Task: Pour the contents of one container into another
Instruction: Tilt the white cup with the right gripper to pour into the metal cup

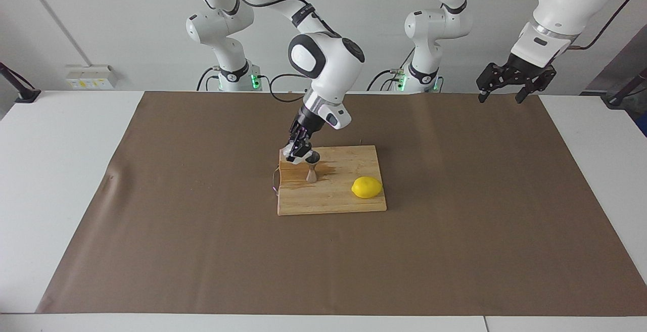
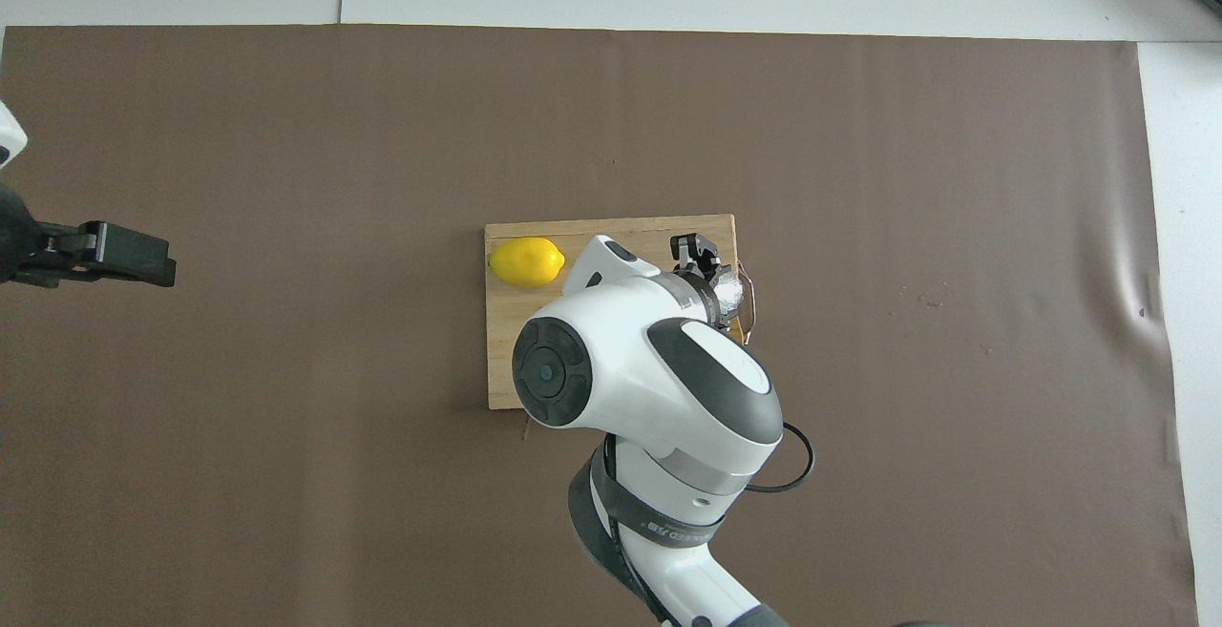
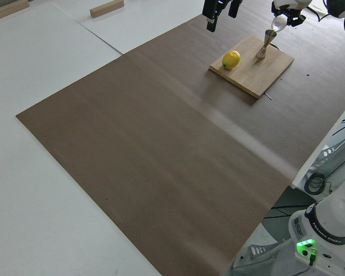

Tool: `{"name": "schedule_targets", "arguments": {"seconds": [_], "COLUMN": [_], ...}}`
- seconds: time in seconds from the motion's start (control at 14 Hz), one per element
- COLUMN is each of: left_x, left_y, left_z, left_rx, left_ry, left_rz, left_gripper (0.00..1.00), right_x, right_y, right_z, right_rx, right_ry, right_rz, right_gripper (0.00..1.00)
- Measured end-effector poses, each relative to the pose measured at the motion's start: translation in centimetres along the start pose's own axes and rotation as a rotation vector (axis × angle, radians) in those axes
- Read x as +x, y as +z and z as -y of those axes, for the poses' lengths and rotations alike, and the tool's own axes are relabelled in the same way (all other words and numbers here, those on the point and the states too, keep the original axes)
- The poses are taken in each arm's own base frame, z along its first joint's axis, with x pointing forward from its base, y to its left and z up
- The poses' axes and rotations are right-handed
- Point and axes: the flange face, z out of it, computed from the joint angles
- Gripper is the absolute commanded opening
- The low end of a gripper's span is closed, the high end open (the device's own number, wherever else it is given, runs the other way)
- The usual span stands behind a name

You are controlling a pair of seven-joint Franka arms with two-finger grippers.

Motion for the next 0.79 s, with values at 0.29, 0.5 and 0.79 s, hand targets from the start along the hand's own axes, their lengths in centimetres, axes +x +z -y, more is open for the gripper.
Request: {"name": "schedule_targets", "arguments": {"seconds": [0.29,0.5,0.79], "left_x": [-0.01,-0.01,-0.01], "left_y": [-0.01,0.00,0.00], "left_z": [0.00,0.00,0.00], "left_rx": [0.000,0.000,0.000], "left_ry": [0.000,0.000,0.000], "left_rz": [0.000,0.000,0.000], "left_gripper": [1.00,1.00,1.00], "right_x": [0.01,-0.13,-0.90], "right_y": [0.19,0.03,-0.63], "right_z": [0.10,0.06,-0.22], "right_rx": [0.002,0.000,-0.009], "right_ry": [-0.002,0.000,0.015], "right_rz": [0.003,0.002,-0.004], "right_gripper": [0.00,0.00,0.00]}}
